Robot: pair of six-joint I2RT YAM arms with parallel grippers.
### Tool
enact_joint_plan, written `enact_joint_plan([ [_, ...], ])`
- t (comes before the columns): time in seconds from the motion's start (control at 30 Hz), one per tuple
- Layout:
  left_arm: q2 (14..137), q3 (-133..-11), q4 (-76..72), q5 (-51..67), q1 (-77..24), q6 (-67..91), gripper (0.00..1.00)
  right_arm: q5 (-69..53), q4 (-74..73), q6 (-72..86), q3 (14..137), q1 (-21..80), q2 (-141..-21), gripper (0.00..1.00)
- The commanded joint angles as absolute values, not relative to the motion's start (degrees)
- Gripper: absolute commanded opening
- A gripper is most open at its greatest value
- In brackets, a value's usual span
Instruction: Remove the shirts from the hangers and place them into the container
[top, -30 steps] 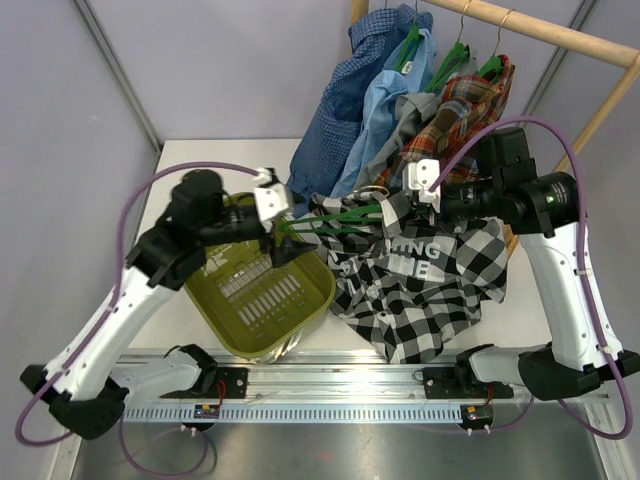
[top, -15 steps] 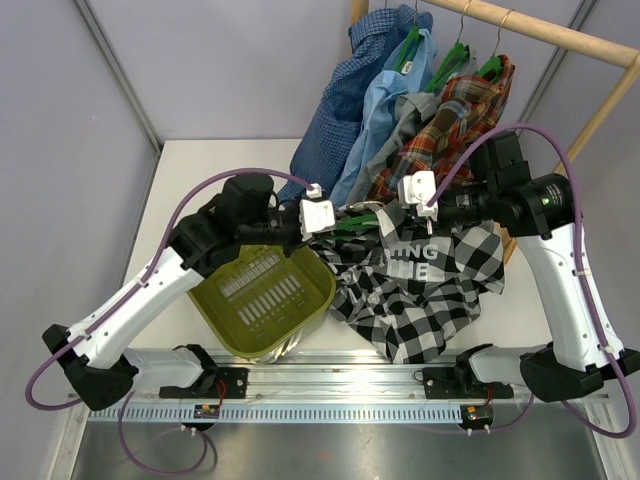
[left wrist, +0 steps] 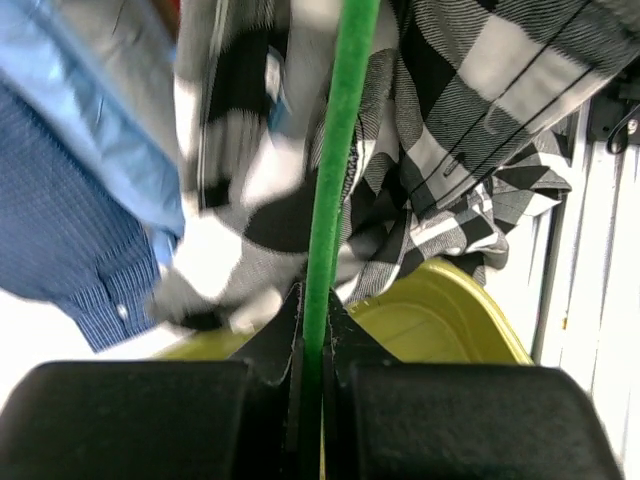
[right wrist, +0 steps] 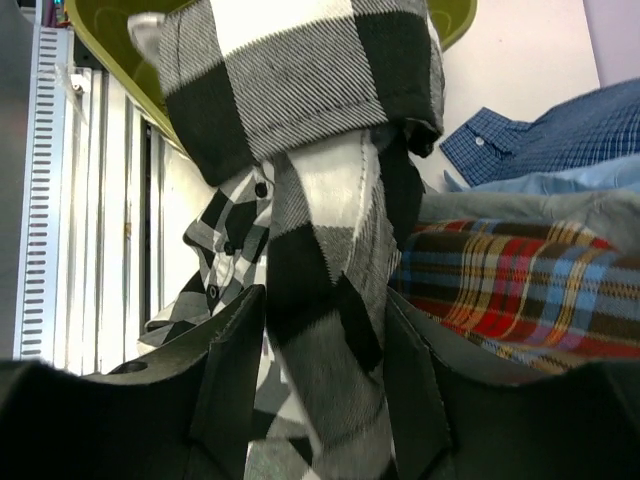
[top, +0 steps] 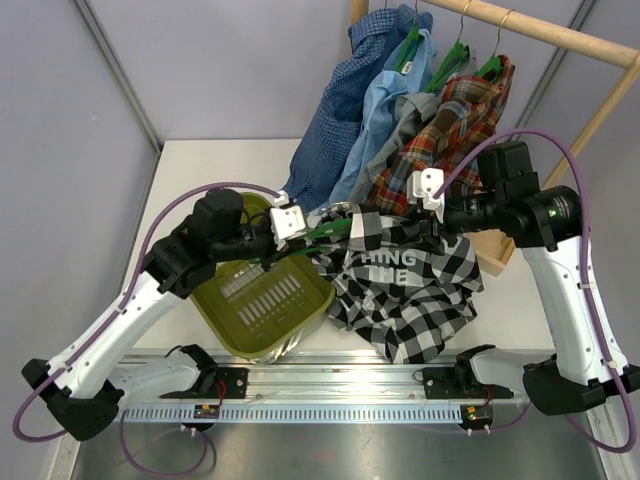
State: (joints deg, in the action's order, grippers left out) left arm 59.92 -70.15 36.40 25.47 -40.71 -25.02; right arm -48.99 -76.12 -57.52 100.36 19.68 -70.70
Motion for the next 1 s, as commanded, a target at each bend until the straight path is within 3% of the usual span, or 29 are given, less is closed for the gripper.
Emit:
enact_joint_plan([
  [0.0, 54.5, -68.56, 30.41, 27.41, -37.54, -18.11, 0.0, -49.48, -80.51, -53.88, 98.79, 16.63, -68.56, 0.55],
  [0.6, 44.65, -67.41, 36.56, 25.23, -34.63, -5.1, 0.0, -38.41, -73.38, -45.35, 91.76, 5.37, -64.34, 0.53],
  [0.63, 44.39, -68.02, 37.43, 25.14, -34.63, -4.84, 0.0, -37.97, -73.56, -45.0, 91.5, 5.1, -64.25, 0.5],
  [0.7, 44.12, -68.47, 37.62, 25.31, -34.63, -4.13, 0.0, -37.97, -74.44, -44.39, 91.14, 4.49, -64.16, 0.3],
  [0.8, 43.86, -69.17, 39.36, 25.05, -34.63, -3.95, 0.0, -37.79, -73.65, -42.55, 90.18, 3.87, -62.76, 0.08],
  [0.87, 43.6, -69.69, 40.6, 24.79, -34.63, -4.74, 0.0, -37.71, -73.39, -41.58, 90.0, 3.43, -61.79, 0.01],
  [0.97, 42.9, -70.66, 43.15, 23.38, -34.54, -6.76, 0.0, -34.2, -70.94, -37.03, 89.91, 1.85, -60.47, 0.0],
])
